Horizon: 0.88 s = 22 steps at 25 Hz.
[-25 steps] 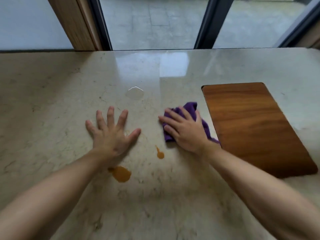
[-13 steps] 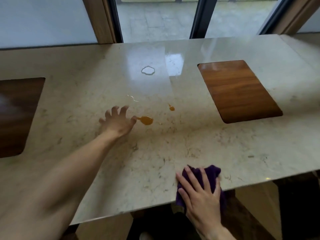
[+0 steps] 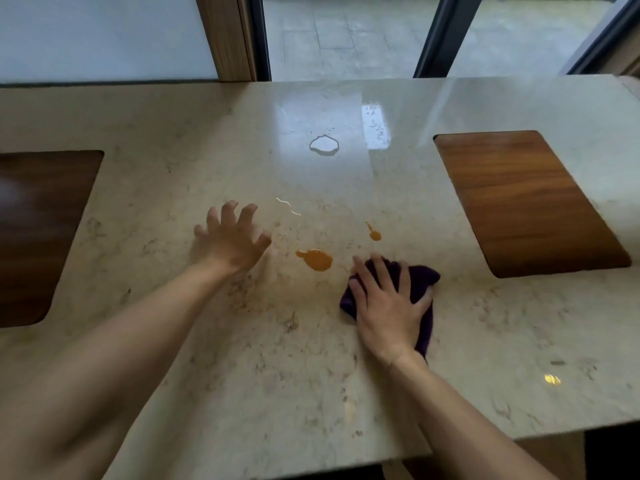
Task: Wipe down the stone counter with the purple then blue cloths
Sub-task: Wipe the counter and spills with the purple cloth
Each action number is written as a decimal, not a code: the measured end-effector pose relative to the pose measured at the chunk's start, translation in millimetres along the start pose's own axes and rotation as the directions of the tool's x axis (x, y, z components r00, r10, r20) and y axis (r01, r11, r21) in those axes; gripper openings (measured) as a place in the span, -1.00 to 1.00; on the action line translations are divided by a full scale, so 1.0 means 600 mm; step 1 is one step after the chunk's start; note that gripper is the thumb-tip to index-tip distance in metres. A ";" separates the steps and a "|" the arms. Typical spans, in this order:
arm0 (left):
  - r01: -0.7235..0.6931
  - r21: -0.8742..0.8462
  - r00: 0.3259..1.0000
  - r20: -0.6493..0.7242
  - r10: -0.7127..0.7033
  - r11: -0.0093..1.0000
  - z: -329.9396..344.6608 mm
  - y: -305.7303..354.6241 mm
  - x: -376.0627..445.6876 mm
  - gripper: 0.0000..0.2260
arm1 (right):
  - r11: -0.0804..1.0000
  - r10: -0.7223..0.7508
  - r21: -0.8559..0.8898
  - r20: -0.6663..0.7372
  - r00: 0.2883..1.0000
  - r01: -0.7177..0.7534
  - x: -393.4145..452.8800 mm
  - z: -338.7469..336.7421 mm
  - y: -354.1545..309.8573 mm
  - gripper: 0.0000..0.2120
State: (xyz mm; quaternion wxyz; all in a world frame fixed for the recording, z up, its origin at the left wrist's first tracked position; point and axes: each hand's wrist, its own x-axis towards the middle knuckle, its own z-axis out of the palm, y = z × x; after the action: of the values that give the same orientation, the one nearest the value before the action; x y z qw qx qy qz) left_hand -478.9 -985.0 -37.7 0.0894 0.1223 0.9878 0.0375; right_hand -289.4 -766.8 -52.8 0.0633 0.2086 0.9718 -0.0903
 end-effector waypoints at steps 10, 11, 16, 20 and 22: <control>0.092 0.057 0.995 -0.039 -0.090 0.994 0.004 -0.044 0.186 -0.28 | 0.998 0.023 0.057 -0.067 0.997 -0.019 0.468 -0.063 -0.035 -0.56; 0.093 0.048 0.994 -0.053 -0.091 0.994 0.010 -0.044 0.183 -0.27 | 0.997 0.027 0.073 -0.053 0.998 -0.024 0.520 -0.073 -0.040 -0.56; 0.073 0.026 0.995 -0.073 -0.070 0.997 0.021 -0.054 0.173 -0.24 | 0.996 -0.054 0.073 -0.008 0.998 0.055 0.748 -0.120 -0.086 -0.51; 0.056 0.013 0.994 -0.091 -0.054 0.998 0.029 -0.056 0.160 -0.27 | 0.987 -0.136 0.084 0.003 0.991 0.135 0.853 -0.122 -0.141 -0.54; 0.052 0.013 0.994 -0.100 -0.050 0.999 0.030 -0.052 0.157 -0.28 | 0.976 -0.202 0.077 0.005 0.979 0.201 0.872 -0.120 -0.157 -0.53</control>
State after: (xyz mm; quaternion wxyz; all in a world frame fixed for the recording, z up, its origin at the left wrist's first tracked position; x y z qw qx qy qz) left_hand -572.8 -991.2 -74.0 0.0400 0.0957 0.9940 0.0336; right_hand -808.4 -630.7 -52.7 0.0519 0.1106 0.9833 -0.1347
